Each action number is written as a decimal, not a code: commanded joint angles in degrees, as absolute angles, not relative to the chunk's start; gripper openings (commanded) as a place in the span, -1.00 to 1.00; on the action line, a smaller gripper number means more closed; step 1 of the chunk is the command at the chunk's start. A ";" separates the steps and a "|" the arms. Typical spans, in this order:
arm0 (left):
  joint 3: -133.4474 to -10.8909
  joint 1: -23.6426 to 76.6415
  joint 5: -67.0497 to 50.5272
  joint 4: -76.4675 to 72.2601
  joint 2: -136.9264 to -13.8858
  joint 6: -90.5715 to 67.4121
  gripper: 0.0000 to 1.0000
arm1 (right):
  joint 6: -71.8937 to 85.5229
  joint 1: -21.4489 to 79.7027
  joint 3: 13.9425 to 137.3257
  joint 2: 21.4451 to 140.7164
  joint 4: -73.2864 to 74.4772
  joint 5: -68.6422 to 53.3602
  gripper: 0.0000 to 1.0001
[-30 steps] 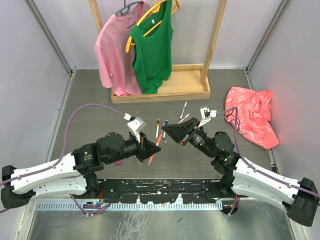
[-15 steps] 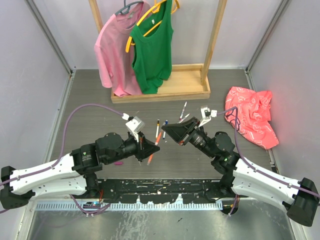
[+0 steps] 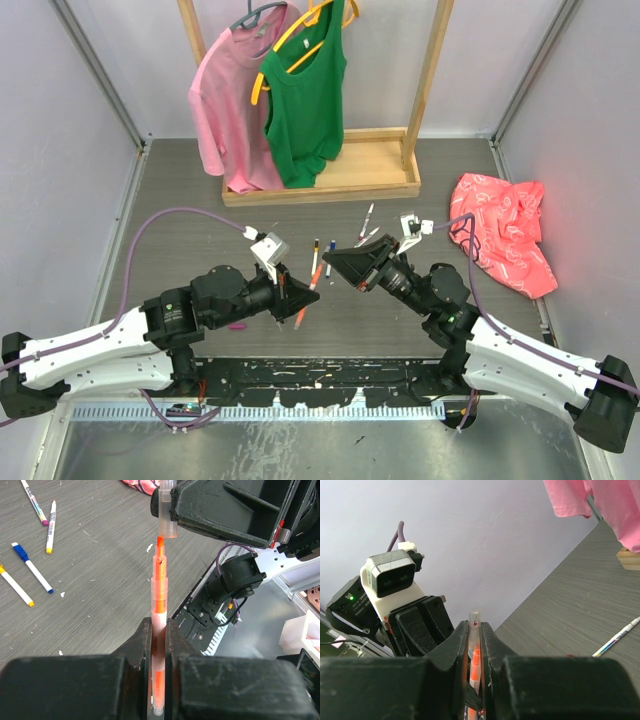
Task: Insert the pens into the pen caps
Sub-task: Insert the pen cap onto the pen, then press the pen cap onto the pen.
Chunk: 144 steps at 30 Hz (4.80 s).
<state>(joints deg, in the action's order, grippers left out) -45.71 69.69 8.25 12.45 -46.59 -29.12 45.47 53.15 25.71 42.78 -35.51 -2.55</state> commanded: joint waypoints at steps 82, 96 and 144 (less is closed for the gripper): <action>-55.38 69.87 13.89 15.99 -44.91 -23.82 -1.00 | 37.63 59.51 48.56 47.61 -17.33 5.42 0.11; -55.91 69.85 11.57 15.63 -46.12 -23.38 -1.00 | 39.14 59.51 47.90 48.90 -15.57 4.37 -0.05; -76.27 69.87 20.67 9.91 -55.10 -22.73 -1.00 | 41.86 80.49 27.10 53.70 -19.55 14.65 -1.00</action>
<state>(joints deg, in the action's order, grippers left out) -68.31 71.57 11.62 36.56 -55.29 -23.73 41.08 72.23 31.14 47.33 -34.28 25.36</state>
